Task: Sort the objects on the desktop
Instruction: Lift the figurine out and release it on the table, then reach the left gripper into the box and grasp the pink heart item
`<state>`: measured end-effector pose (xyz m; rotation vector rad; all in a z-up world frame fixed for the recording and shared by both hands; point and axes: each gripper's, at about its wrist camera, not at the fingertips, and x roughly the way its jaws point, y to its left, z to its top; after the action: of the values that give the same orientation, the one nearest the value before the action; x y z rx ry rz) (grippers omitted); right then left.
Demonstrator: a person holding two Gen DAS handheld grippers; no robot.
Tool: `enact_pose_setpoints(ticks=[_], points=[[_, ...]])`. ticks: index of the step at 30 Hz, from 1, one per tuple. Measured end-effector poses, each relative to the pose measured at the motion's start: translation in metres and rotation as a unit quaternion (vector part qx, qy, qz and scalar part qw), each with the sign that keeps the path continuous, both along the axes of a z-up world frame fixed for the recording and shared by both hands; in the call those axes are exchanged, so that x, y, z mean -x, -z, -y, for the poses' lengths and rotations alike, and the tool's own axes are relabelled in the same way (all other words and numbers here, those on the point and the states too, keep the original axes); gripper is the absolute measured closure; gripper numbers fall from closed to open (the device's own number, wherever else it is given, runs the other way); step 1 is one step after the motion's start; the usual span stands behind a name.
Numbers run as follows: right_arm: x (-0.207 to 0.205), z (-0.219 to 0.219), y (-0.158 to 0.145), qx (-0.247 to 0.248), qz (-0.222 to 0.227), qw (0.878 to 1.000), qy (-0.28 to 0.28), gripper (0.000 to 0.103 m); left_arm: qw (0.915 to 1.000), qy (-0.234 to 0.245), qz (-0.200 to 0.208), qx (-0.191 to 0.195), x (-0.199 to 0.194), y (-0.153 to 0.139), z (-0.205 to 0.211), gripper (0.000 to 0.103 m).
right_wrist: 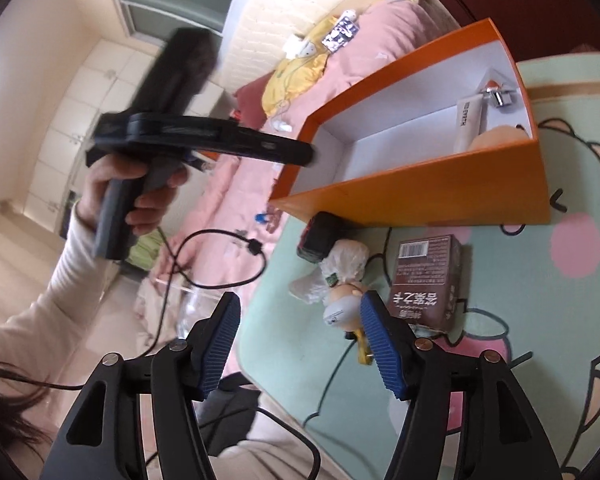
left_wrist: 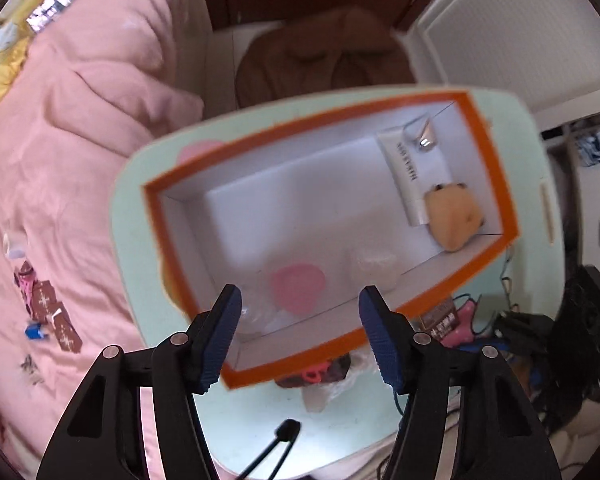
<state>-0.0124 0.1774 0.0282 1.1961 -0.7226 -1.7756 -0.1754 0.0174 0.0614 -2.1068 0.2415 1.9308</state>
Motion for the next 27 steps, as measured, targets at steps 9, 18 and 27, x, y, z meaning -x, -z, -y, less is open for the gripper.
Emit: enact_pose_setpoints(ticks=[9, 18, 27], points=[[-0.003, -0.012, -0.01, 0.036, 0.002, 0.999, 0.013, 0.032, 0.9923, 0.016, 0.118, 0.034, 0.004, 0.059, -0.017, 0.066], [-0.011, -0.018, -0.012, 0.051, 0.01, 0.999, 0.009, 0.032, 0.9967, 0.0, 0.081, 0.008, -0.003, 0.05, -0.004, 0.069], [-0.01, -0.011, -0.012, 0.043, 0.005, 0.999, 0.006, 0.032, 0.9967, -0.035, 0.009, -0.073, 0.0, -0.001, 0.016, 0.082]])
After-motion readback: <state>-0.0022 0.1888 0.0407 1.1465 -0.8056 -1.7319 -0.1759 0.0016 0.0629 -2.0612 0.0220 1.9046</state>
